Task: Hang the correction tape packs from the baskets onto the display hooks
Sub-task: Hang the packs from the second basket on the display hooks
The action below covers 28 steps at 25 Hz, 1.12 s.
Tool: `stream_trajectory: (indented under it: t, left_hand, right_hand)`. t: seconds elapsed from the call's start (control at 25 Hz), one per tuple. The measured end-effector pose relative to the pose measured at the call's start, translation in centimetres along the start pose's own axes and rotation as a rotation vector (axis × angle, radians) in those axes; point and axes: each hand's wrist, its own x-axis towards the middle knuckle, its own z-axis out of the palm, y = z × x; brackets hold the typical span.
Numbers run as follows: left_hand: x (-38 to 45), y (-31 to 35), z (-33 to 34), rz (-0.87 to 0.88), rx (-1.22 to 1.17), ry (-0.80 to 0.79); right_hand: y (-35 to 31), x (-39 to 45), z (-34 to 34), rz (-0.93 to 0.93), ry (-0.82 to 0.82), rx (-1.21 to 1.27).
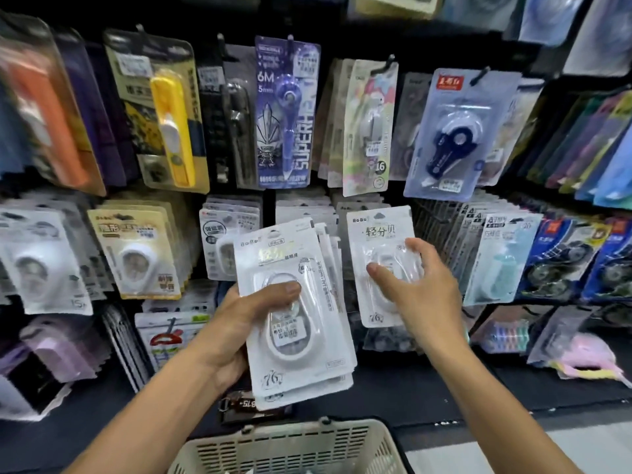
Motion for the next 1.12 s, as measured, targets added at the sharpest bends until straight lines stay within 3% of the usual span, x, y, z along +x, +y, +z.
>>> stream_trajectory:
  t: [0.12,0.28,0.4,0.52,0.56,0.68,0.8,0.88,1.0,1.12]
  left_hand:
    - [0.2,-0.3,0.6,0.0,0.003,0.07]
    - [0.4,-0.3,0.9,0.017,-0.021,0.088]
    - [0.7,-0.1,0.9,0.038,-0.038,0.105]
    - [0.9,-0.2,1.7,0.112,-0.011,0.146]
    - [1.0,-0.2,1.9,0.126,0.005,0.15]
    - [1.2,-0.2,1.6,0.117,0.043,0.104]
    - [1.0,0.3,1.0,0.071,0.035,0.011]
    - [1.1,0.2,1.1,0.1,0.039,0.045]
    - [1.3,0.1,1.1,0.154,0.033,0.134]
    - [1.3,0.4,0.8,0.172,0.022,0.162]
  right_hand:
    - [0.2,0.2,0.1,0.028,0.059,-0.04]
    - [0.0,0.6,0.4,0.022,-0.245,0.034]
    - [-1.1,-1.0,0.6,-0.113,-0.225,0.049]
    - [-2.8,-3.6,1.8,-0.07,-0.639,0.327]
    - [-2.9,-4.0,2.2,-0.074,-0.673,0.314]
    - [-2.6,-3.9,2.4,0.019,-0.556,0.463]
    - [-1.9,-3.0,1.6,0.238,-0.439,0.678]
    - [-1.4,-2.4,1.1,0.361,-0.324,0.761]
    - [0.0,-1.6,0.4,0.352,-0.142,0.605]
    - [1.2,-1.6,-0.7,0.303,-0.069,0.564]
